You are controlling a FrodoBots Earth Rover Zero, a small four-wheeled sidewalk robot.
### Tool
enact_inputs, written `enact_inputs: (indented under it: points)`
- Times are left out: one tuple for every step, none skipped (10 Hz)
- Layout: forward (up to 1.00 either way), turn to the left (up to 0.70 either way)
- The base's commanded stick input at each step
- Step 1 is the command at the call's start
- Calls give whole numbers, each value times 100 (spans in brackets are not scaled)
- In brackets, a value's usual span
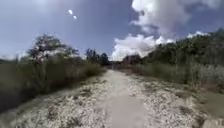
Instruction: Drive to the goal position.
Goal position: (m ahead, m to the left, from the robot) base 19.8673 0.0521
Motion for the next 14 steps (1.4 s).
enact_inputs:
  points:
    - [85, 0]
    - [85, 0]
    - [85, 0]
    - [85, 0]
    - [85, 0]
    - [85, 0]
    - [85, 0]
    - [85, 0]
    - [85, 0]
    - [85, 0]
    - [85, 0]
    - [85, 0]
    - [85, 0]
    - [85, 0]
